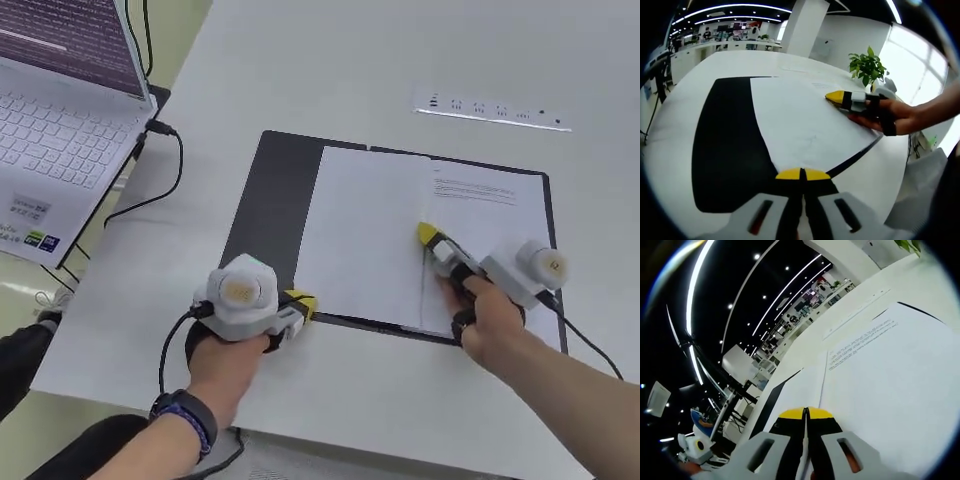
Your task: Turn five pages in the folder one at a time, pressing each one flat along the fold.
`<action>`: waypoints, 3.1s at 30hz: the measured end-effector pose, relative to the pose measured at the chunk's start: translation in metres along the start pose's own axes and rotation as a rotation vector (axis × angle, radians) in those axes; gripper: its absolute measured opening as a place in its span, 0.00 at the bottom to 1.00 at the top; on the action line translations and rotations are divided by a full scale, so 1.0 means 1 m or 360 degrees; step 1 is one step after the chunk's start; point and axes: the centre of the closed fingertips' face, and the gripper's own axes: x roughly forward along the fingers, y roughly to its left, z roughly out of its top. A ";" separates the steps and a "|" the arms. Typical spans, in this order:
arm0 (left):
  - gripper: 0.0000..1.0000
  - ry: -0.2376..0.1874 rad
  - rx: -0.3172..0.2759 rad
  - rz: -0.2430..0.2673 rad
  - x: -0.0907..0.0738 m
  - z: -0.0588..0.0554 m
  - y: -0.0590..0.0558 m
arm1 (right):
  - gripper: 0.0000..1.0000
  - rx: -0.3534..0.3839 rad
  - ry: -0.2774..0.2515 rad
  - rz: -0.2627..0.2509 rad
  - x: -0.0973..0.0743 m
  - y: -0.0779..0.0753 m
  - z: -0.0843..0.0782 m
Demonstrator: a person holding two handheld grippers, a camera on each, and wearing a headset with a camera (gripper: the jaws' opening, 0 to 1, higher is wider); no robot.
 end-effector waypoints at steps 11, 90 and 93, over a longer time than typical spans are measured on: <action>0.00 -0.0002 0.0007 -0.0003 0.001 0.000 0.001 | 0.00 0.0007 0.0034 0.0014 -0.009 -0.005 -0.012; 0.00 0.0056 0.0032 0.0014 -0.001 0.000 -0.002 | 0.00 -0.0094 0.0360 -0.0009 -0.093 0.009 -0.090; 0.00 0.0070 0.0016 0.0028 -0.001 0.000 -0.002 | 0.00 -0.0103 0.0381 -0.0006 -0.095 0.011 -0.091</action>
